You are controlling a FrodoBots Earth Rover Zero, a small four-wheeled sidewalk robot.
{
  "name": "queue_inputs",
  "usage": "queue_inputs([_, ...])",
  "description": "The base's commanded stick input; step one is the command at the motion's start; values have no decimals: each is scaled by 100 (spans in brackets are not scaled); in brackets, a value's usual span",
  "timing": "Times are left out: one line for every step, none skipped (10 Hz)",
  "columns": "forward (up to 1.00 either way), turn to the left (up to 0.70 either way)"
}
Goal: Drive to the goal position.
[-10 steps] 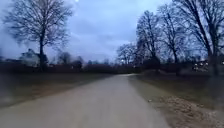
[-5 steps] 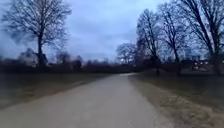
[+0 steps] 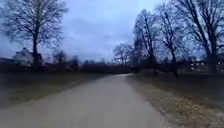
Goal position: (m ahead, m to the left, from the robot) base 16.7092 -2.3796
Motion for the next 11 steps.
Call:
queue_inputs([70,0])
queue_inputs([70,0])
queue_inputs([70,0])
queue_inputs([70,0])
queue_inputs([70,0])
queue_inputs([70,0])
queue_inputs([70,0])
queue_inputs([70,0])
queue_inputs([70,0])
queue_inputs([70,0])
queue_inputs([70,0])
